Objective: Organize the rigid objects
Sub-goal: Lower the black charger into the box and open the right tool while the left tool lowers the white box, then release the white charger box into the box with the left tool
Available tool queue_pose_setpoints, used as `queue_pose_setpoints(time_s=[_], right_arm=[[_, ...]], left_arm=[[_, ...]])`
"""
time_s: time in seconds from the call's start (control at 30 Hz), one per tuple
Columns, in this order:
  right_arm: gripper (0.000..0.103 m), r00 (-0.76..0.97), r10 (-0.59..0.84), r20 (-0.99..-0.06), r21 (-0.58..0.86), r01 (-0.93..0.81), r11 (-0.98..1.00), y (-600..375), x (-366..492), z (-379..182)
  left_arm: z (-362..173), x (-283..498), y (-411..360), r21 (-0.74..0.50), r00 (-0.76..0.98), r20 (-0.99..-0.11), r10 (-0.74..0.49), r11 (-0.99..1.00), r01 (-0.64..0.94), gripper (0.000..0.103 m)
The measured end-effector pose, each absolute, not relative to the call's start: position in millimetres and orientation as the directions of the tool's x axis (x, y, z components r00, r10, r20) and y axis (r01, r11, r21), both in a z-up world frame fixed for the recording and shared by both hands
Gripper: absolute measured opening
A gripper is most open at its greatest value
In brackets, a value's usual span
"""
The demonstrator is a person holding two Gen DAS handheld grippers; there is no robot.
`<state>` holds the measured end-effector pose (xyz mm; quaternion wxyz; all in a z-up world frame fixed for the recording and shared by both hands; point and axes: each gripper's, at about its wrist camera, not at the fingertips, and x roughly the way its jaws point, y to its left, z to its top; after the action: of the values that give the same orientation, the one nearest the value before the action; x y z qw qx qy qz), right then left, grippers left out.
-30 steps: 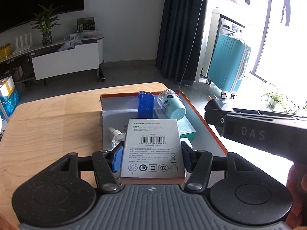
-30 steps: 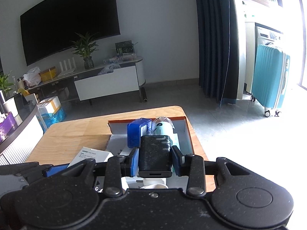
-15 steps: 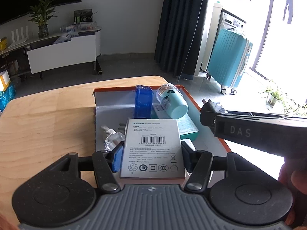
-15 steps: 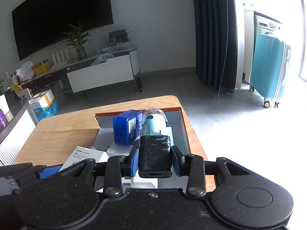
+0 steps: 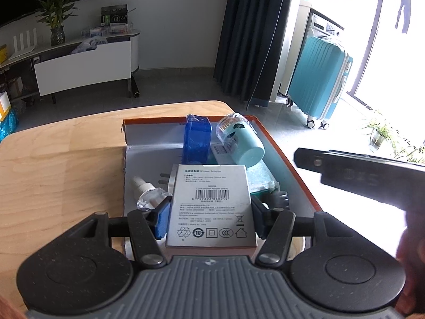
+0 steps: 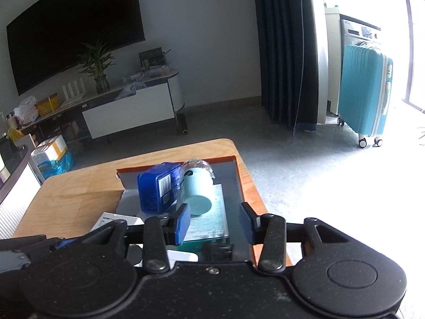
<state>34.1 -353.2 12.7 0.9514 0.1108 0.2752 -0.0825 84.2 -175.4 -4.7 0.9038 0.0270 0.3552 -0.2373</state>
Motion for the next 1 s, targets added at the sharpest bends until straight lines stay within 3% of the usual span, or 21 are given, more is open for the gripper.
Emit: queue_pose_setpoints(time_s=[0.2,0.7,0.8,1.0], right_arm=[[0.058,0.844,-0.124,-0.522,0.167,0.243,0.956,-360,19,18],[0.073,0.855,-0.105,-0.509,0.156,0.211,0.965,-354,-13,32],[0.078,0.857,-0.099,-0.505,0.15,0.2,0.968,-352,-24,33],[0.078,0.855,-0.1,-0.509,0.155,0.205,0.966,-354,-47,34]], left_arm=[[-8,94,-184,-0.15,0.608,-0.661,-0.44,0.871,0.467,0.06],[14,66,-172,-0.091,0.677,-0.639,-0.365,0.91,0.405,0.097],[20,56,-166,-0.095,0.691,-0.629,-0.355,0.918,0.385,0.1],[29,36,-159,-0.071,0.712,-0.617,-0.334,0.925,0.372,0.103]])
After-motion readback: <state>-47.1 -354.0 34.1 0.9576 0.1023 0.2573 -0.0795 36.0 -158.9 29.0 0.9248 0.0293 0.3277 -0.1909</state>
